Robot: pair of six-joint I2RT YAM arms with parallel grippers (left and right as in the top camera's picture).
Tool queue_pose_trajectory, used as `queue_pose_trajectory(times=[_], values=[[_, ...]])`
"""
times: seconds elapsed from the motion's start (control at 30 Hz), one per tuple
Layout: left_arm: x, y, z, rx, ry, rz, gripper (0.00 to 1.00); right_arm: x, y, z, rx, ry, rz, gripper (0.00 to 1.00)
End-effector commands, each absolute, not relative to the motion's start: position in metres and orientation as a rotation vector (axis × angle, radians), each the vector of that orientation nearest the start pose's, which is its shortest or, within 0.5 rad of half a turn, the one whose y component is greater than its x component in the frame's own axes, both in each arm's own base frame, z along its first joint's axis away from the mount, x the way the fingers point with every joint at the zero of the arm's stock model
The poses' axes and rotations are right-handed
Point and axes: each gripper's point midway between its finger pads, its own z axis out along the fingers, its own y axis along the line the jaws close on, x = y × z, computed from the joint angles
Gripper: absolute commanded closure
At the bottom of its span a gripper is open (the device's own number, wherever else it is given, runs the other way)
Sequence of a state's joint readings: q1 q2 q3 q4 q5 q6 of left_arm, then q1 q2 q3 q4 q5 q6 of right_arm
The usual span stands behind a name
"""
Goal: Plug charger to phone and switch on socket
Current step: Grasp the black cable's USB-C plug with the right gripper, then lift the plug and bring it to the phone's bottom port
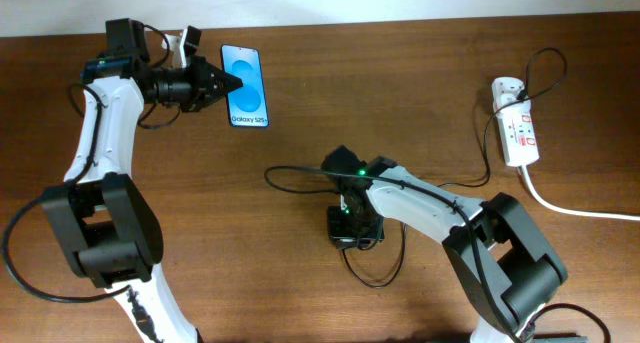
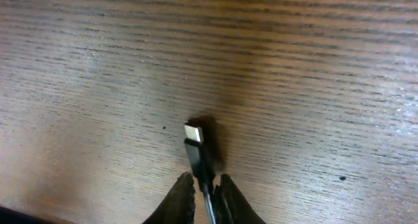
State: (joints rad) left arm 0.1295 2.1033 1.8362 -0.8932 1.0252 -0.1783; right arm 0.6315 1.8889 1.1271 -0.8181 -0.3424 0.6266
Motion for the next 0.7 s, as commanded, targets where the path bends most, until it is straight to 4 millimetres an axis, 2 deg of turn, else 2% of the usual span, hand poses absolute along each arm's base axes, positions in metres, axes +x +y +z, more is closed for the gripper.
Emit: queue_pose_trajectory(times=[0.0,0.1,0.3,0.37,0.43,0.47,0.5,0.57,0.67], values=[[0.483,-0.089,0.210,-0.015,2.376,-1.413,1.00,0.221,0.233,-0.003,0.010,3.340,0.446,0.88],[0.483,-0.089,0.210,-0.016,2.377,-1.414,1.00,0.219,0.234,-0.002,-0.009,3.346,0.465,0.94],[0.483,-0.090,0.210,-0.015,2.375,-1.416,1.00,0.225,0.247,0.009,-0.047,3.328,0.567,0.96],[0.479,-0.100,0.233,0.071,2.261,-1.568,1.00,0.234,0.265,0.027,-0.149,3.277,0.702,0.96],[0.471,-0.111,0.274,0.276,2.023,-1.770,1.00,0.253,0.281,0.055,-0.248,3.183,0.839,0.96],[0.466,-0.112,0.288,0.357,1.936,-1.829,1.00,0.264,0.285,0.071,-0.268,3.132,0.884,0.96],[0.464,-0.113,0.293,0.368,1.917,-1.859,1.00,0.280,0.290,0.097,-0.300,3.050,0.943,0.96],[0.463,-0.115,0.293,0.348,1.932,-1.879,1.00,0.300,0.298,0.133,-0.337,2.937,1.020,0.96],[0.462,-0.119,0.293,0.275,1.980,-1.941,1.00,0.322,0.313,0.166,-0.393,2.800,1.069,0.96]])
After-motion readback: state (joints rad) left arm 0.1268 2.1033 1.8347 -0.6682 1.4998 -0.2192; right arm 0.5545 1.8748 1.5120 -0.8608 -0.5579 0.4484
